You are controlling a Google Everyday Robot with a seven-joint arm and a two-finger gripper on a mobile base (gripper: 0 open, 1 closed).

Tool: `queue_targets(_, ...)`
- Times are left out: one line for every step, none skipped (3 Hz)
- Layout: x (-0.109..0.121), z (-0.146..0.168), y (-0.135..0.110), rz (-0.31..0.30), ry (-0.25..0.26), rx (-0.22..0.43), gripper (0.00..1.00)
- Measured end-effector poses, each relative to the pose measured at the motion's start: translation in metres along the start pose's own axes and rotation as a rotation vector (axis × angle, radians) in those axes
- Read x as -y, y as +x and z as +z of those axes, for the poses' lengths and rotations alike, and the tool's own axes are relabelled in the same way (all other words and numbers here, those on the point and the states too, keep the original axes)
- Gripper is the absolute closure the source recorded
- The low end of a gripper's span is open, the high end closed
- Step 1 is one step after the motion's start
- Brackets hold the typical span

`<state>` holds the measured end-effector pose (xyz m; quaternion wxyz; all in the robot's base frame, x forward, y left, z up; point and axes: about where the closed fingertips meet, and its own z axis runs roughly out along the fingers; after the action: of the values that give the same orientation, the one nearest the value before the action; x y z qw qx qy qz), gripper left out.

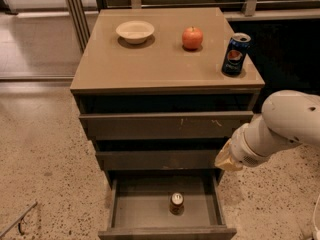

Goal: Pick orange can from bottom drawer and place on counter

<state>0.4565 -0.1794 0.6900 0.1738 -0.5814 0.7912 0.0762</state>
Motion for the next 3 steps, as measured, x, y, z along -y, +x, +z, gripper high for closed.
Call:
queue_targets(-0.001, 0.069, 0.043, -0.032, 0.003, -0.001, 1.00)
queue_targets(0.014, 0.141, 0.072, -0.041, 0.014, 0.058, 1.00)
queue_targets(0.032, 0.208, 0.105, 0.012, -0.016, 0.082, 1.00)
